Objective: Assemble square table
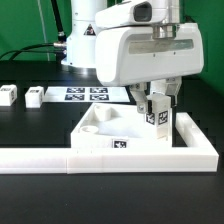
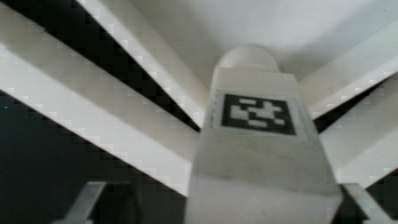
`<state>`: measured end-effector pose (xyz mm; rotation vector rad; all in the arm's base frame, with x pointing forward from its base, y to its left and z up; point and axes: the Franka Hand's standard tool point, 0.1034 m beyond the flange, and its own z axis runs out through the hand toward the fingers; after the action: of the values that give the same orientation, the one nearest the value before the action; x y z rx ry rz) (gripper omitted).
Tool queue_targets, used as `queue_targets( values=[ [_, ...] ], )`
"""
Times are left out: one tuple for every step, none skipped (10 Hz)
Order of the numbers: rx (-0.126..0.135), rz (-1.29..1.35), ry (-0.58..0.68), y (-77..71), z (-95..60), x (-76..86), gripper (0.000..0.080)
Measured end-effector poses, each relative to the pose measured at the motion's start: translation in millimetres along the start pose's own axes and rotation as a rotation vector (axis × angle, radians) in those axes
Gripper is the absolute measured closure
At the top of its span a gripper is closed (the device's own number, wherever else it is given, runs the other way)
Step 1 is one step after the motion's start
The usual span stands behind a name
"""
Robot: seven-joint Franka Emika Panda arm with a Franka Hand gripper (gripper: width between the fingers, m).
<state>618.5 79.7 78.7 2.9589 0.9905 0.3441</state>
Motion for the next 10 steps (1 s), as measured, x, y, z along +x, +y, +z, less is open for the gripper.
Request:
queue_targets(
  values=[
    [0.000,0.037,0.000,0.1,0.1,-0.2,0.0511],
    [0.000,0.037,-0.001,0.3,0.2,-0.4,0.0511],
    [0.001,0.066,0.000,0.2,0.2,-0.3,0.0510],
    [0.002,0.170,0.001,0.1,0.3,-0.3,0.0510],
    [0.001,0.208,0.000,0.9,0.2,-0.7,0.0510],
    [-0.003,0.300,0.004,3.8,0.2,-2.7,0.0510],
    [-0.006,0.432,0.007,0.3,1.6,-3.2,0.0510],
    [-0.006,0.552,0.013,-5.2,2.5,-1.5,0.0510],
    [-0.005,0.645,0.014,-8.5,2.8,0.0,0.0509],
    [-0.003,0.718,0.015,-12.4,3.0,2.1,0.0509]
  ],
)
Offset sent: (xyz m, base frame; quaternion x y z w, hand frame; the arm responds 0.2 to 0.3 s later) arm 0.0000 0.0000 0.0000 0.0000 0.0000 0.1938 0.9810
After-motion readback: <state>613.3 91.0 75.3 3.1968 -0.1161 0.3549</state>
